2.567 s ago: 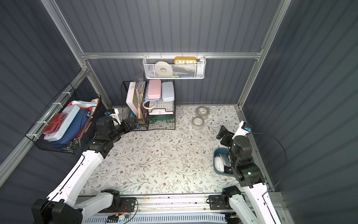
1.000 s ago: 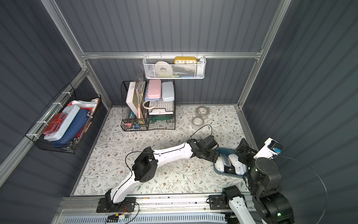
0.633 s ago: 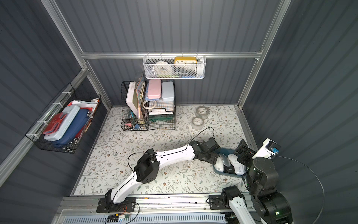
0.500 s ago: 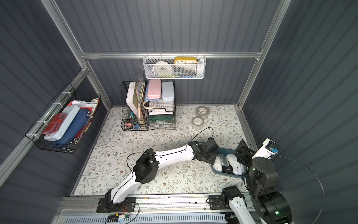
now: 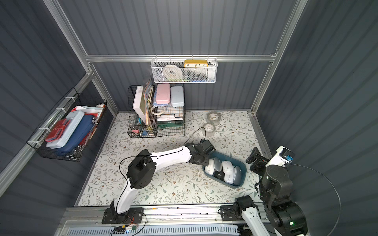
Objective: Take out the mouse from the storage box
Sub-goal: Move the storage box to the center of the board.
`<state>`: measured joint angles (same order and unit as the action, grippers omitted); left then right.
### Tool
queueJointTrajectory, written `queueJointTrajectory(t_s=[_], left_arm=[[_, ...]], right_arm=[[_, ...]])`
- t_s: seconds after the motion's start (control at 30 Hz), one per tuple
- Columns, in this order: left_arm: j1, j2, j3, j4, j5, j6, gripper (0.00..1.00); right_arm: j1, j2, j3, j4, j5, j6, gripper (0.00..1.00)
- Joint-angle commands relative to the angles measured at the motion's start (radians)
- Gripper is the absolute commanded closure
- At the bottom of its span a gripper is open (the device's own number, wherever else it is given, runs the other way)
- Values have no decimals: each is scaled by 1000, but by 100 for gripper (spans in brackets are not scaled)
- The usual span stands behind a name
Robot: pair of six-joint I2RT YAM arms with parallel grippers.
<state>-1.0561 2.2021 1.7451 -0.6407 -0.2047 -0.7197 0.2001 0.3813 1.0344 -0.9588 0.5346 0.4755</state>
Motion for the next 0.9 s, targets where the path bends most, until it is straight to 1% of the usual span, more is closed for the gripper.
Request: queueJointTrajectory(t_s=[0.0,0.17,0.33,0.4,0.5,0.67,0.77,0.87], left_arm=[[33,-49,-50,-9,-50,-14,46],[70,-77,-90,3,-89,4,54],[119,-104,-138,24,-96,4,69],[134,-119,-155,27,-108,6,73],[160,-143,-178,23,-144,12,75],[245,-207,-262,51,-148,8,79],[295,-245,-315,80,-158,14,78],[330,-264,-323,85,-167,25,78]], right_arm=[[-4,-6,-15,-7,-12,6,1],[-3,0,-22,-4,-20,9,1],[-3,1,-25,-4,-25,10,1],[-2,3,-26,-2,-28,9,1],[-3,7,-27,-2,-31,11,1],[-4,13,-30,-3,-40,15,1],[-4,23,-31,-3,-49,25,1],[-4,45,-32,-14,-72,44,1]])
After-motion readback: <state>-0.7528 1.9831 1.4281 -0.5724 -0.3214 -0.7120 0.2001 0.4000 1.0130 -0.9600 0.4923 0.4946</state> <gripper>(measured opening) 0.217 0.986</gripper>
